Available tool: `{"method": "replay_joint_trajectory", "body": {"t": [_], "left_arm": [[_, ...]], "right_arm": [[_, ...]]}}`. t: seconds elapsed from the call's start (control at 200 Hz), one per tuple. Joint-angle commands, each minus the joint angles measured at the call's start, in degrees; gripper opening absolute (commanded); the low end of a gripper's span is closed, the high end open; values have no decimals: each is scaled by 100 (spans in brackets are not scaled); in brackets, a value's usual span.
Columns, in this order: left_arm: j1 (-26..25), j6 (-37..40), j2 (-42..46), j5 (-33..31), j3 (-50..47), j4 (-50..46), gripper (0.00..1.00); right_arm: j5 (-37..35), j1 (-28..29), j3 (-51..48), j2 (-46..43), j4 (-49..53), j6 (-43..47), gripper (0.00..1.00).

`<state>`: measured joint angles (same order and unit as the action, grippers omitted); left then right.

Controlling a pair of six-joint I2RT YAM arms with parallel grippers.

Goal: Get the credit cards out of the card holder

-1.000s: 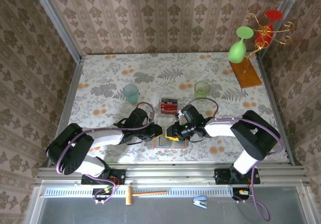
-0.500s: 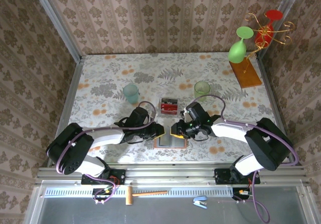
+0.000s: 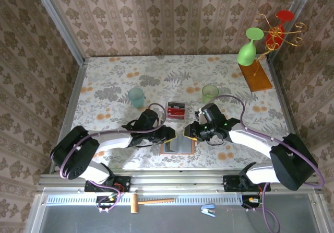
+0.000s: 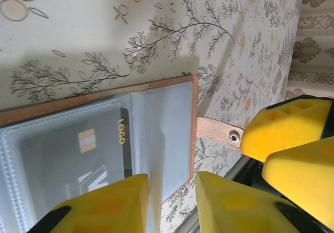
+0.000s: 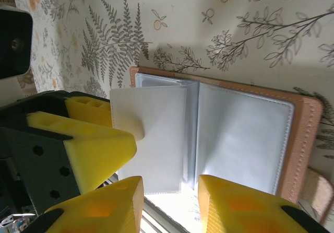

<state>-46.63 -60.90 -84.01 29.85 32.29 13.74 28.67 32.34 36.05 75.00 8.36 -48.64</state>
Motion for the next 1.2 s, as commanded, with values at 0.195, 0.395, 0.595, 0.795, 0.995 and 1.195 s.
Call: {"method": "replay_joint_trajectory", "body": {"t": [0.195,0.395,0.595,0.795,0.995,1.195], "left_arm": [[-238,2,-428,135,437,64,36],[-346,-34,-726,188,637,148,42],[-448,-42,-988,254,852,182,48],[-513,-37,-1229,298,1013,199,53],[-514,-123,-1367,334,1010,355,53],[-516,-105,-1414,346,1016,399,53]], "right_arm": [[-221,-292,-49,-618,655,277,34],[-247,-420,-164,-944,783,329,34],[-239,-524,-265,-1135,875,372,35],[-261,-557,-368,-1247,933,388,36],[-247,-571,-404,-1304,962,399,37],[-198,-576,-415,-1282,930,356,37]]}}
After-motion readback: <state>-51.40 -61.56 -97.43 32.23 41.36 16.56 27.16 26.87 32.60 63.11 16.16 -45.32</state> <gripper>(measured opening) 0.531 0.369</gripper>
